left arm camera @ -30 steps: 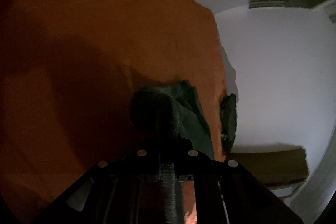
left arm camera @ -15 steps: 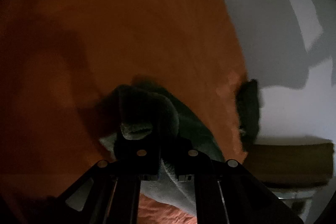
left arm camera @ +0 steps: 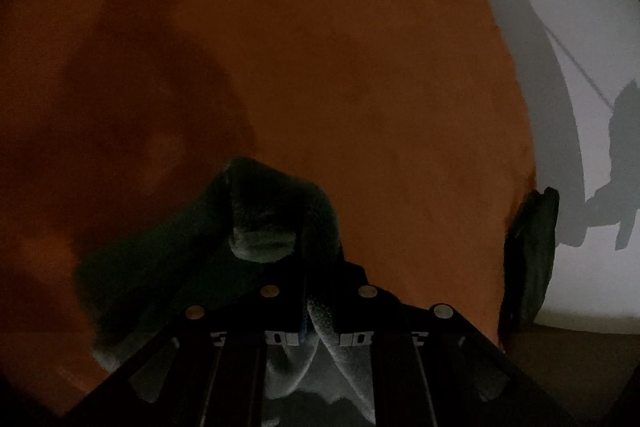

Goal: Fold clothes
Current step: 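Lay the cuff onto the folded sweatshirt and open the right tool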

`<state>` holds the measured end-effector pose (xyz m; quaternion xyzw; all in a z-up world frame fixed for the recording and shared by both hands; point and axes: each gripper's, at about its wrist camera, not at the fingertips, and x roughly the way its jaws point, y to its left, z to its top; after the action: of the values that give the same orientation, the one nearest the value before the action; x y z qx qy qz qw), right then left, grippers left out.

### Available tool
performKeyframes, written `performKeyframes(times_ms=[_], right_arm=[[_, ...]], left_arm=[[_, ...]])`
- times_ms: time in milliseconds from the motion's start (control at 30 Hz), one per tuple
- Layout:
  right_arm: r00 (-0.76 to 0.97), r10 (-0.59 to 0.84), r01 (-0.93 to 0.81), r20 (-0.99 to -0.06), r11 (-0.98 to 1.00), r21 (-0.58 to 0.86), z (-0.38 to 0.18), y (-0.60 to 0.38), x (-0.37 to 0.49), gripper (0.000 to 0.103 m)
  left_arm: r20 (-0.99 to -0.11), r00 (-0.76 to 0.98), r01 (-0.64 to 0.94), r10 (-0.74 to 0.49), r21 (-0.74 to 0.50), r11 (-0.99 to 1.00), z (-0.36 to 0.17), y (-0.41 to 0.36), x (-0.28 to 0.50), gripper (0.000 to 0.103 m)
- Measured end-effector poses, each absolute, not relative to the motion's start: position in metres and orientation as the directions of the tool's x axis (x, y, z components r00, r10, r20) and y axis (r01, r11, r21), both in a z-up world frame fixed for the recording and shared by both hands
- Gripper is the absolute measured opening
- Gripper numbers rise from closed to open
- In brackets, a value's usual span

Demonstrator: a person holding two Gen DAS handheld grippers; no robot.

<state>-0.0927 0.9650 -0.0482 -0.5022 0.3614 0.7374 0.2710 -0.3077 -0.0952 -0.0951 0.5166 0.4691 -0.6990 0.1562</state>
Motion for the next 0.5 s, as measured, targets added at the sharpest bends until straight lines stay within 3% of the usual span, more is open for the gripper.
performKeyframes(times_ms=[300, 333, 367, 467, 500], right_arm=[[-0.325, 0.039, -0.766, -0.945, -0.597, 0.239, -0.093, 0.972, -0.186, 0.009], [-0.318, 0.036, -0.77, -0.947, -0.592, 0.236, -0.1, 0.972, -0.193, 0.01], [-0.307, 0.031, -0.774, -0.951, -0.589, 0.23, -0.109, 0.971, -0.201, 0.016], [-0.276, -0.012, -0.762, -0.961, -0.606, 0.227, -0.137, 0.962, -0.22, 0.058], [-0.284, -0.004, -0.752, -0.959, -0.619, 0.226, -0.139, 0.958, -0.224, 0.059]], left_arm=[[-0.891, -0.381, 0.757, 0.246, -0.454, -0.471, -0.113, -0.107, -0.352, 0.01], [-0.891, -0.378, 0.756, 0.252, -0.454, -0.471, -0.118, -0.106, -0.359, 0.014], [-0.882, -0.373, 0.743, 0.288, -0.47, -0.476, -0.124, -0.105, -0.366, 0.019], [-0.861, -0.362, 0.713, 0.356, -0.502, -0.489, -0.127, -0.112, -0.377, 0.021], [-0.84, -0.399, 0.696, 0.367, -0.539, -0.475, -0.118, -0.12, -0.375, 0.022]])
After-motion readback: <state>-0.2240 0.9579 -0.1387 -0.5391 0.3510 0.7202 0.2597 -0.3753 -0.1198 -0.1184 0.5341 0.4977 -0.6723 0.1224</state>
